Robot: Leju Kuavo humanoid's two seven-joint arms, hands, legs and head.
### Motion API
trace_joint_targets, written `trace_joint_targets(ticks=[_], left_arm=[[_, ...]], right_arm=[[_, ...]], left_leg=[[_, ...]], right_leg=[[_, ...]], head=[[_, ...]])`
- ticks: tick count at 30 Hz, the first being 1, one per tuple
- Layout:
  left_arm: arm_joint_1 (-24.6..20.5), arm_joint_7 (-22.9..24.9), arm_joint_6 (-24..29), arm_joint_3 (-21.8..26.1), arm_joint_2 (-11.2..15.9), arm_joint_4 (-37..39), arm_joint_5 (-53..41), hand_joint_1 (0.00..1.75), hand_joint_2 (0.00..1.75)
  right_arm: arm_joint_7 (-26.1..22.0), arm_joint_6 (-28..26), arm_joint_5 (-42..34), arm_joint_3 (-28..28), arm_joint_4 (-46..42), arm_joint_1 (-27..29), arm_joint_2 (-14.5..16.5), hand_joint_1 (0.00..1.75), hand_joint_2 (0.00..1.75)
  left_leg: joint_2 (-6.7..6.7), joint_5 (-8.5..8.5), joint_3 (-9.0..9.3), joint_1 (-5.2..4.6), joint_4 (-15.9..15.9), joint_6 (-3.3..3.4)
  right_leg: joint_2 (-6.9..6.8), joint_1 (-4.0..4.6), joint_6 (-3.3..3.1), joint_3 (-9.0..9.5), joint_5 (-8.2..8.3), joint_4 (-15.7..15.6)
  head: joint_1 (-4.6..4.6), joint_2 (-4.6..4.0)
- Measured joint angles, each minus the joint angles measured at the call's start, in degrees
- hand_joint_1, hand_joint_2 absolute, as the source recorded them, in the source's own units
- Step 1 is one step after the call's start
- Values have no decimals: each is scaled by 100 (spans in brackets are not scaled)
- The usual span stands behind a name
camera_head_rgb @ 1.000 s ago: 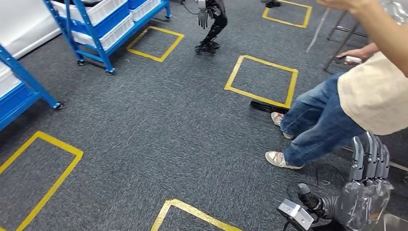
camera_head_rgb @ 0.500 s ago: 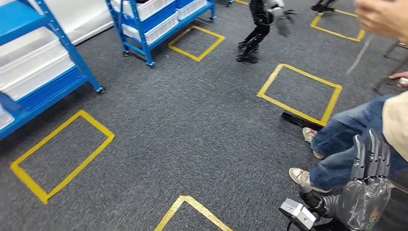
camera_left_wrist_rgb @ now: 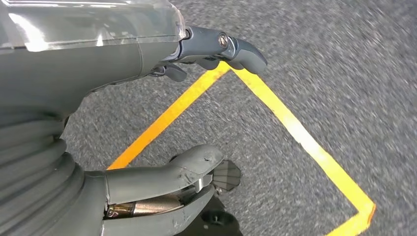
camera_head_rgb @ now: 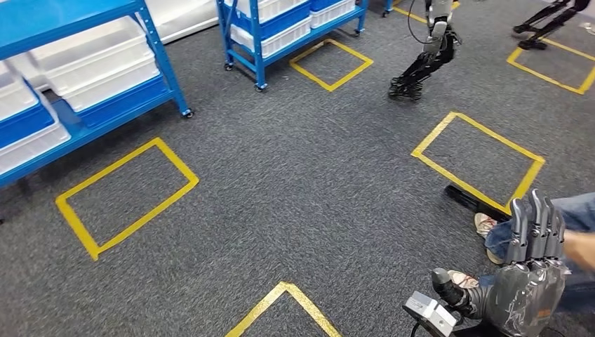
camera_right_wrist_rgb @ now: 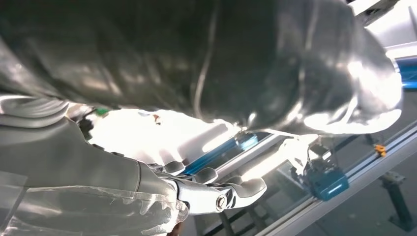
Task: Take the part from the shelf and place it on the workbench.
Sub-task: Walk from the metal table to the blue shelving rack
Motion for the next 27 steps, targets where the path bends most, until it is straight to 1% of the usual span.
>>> trace_joint_targets(ticks=[1,2,3,4,5,6,7,8,9,10,11,12,13,14,15,16,17,18,19,20,21,22,23,24,25,26,27], left_arm=[[3,1,0,1,0,0,1,0,175],[4,1,0,1,-1,0,1,0,175],[0,1,0,2,-4,-1,1,0,175],[-8,0,0,2,-7,-1,1,0,175],[-16,-1,0,2,-10,-1,0,0,175],[-18,-2,0,2,-11,-1,-1,0,175],[-13,-2,0,2,-11,0,-1,0,175],[-3,-2,1,2,-9,-1,-1,0,175],[8,-2,1,3,-7,-1,-1,0,175],[12,-2,2,3,-5,-1,-1,0,175],[8,-2,2,4,-3,-1,-1,0,175],[0,-2,3,4,-3,0,-1,0,175],[-8,-2,3,4,-3,0,-1,0,175],[-11,-2,4,4,-3,0,-1,0,175],[-7,-2,4,4,-3,0,-2,0,175],[0,-1,5,4,-3,0,-2,0,175],[7,-1,8,4,-3,-1,-3,0,175],[9,-1,13,4,-2,-1,-3,0,175],[2,-1,17,4,-1,-2,-4,0,175],[-10,-1,21,4,-1,-2,-4,0,175],[-18,-1,23,4,1,-2,-5,0,175],[-18,-2,23,5,3,-2,-5,0,175],[-11,-2,24,6,4,-2,-5,0,175],[3,-2,24,8,6,-1,-5,0,175],[13,-3,24,9,7,-1,-6,0,175],[12,-3,24,10,7,-1,-7,0,175],[6,-4,24,11,7,-2,-8,0,175]], right_arm=[[0,0,-1,0,3,0,-1,0,0],[0,0,-2,1,4,-1,-1,0,0],[0,1,-3,1,5,-2,-1,0,0],[0,1,-4,2,5,1,-1,0,0],[0,1,-4,2,5,5,-1,0,0],[0,1,-4,2,5,6,-1,0,0],[0,0,-5,2,4,5,-1,0,0],[0,1,-5,2,4,-2,-1,0,0],[-1,1,-6,2,4,-8,-1,0,0],[-2,2,-9,2,4,-9,0,0,0],[-4,2,-11,2,4,-4,0,0,0],[-8,2,-13,2,4,3,0,0,0],[-14,2,-16,2,5,8,0,0,0],[-21,2,-19,2,5,12,0,0,0],[-30,2,-24,2,6,13,0,0,0],[-38,2,-33,2,7,13,1,0,0],[-46,2,-43,2,7,12,2,0,0],[-55,2,-53,2,7,12,4,0,0],[-59,2,-62,2,7,14,7,0,0],[-62,1,-71,2,7,16,9,0,0],[-64,1,-81,2,7,17,11,0,0],[-66,1,-90,2,7,18,13,0,0],[-70,1,-98,3,5,16,14,0,0],[-76,2,-103,4,4,11,16,0,0],[-84,1,-108,5,1,7,17,0,0],[-91,-1,-113,7,-2,8,19,0,0],[-97,-2,-120,7,-2,17,20,0,0]], left_leg=[[-81,-1,1,-1,13,-2],[-162,-5,3,0,28,-8],[-236,-9,-3,-4,48,-23],[-316,-11,-24,-4,72,-45],[-387,-5,-53,2,91,-76],[-457,6,-84,11,99,-113],[-533,21,-111,21,99,-150],[-540,23,-130,26,104,-183],[-454,-13,-159,15,155,-215],[-307,-107,-232,3,306,-242],[-120,-260,-356,-2,574,-264],[35,-444,-526,-4,934,-284],[113,-610,-709,5,1314,-297],[153,-703,-841,13,1598,-305],[176,-695,-880,19,1698,-306],[201,-582,-798,22,1567,-298],[253,-406,-613,19,1247,-277],[380,-243,-386,4,839,-243],[514,-136,-183,-28,473,-205],[622,-87,-58,-58,235,-170],[677,-87,-10,-86,122,-144],[635,-91,-17,-103,95,-126],[561,-71,-14,-87,71,-100],[491,-50,0,-72,34,-78],[428,-28,16,-52,-3,-53],[364,-6,36,-29,-34,-28],[300,3,32,-25,-44,-16]], right_leg=[[23,0,-14,76,172,-179],[92,-2,-33,230,402,-523],[236,-7,-57,394,567,-882],[371,-12,-74,523,677,-1182],[476,-10,-86,593,719,-1361],[517,-4,-98,610,698,-1421],[463,2,-112,611,707,-1445],[390,-4,-138,618,717,-1459],[316,-14,-167,633,728,-1478],[231,-23,-204,648,737,-1499],[139,-23,-234,660,739,-1511],[46,-9,-256,665,732,-1513],[-53,4,-276,665,724,-1512],[-147,14,-281,667,717,-1510],[-237,19,-284,670,710,-1509],[-320,23,-281,679,700,-1507],[-397,27,-274,695,688,-1507],[-466,33,-263,715,673,-1506],[-530,47,-244,731,654,-1502],[-593,61,-222,744,639,-1500],[-657,74,-199,753,627,-1499],[-725,83,-176,763,619,-1504],[-778,87,-152,773,605,-1511],[-727,80,-126,781,569,-1488],[-594,70,-103,752,481,-1385],[-413,58,-82,661,336,-1166],[-216,41,-69,515,158,-837]], head=[[0,0],[0,0],[-1,0],[-1,0],[-2,0],[-2,0],[-2,0],[-2,0],[-5,0],[-9,0],[-12,0],[-14,0],[-14,0],[-14,0],[-14,0],[-15,0],[-15,0],[-15,0],[-15,0],[-14,0],[-13,0],[-11,0],[-11,0],[-10,0],[-10,0],[-8,0],[-7,0]])
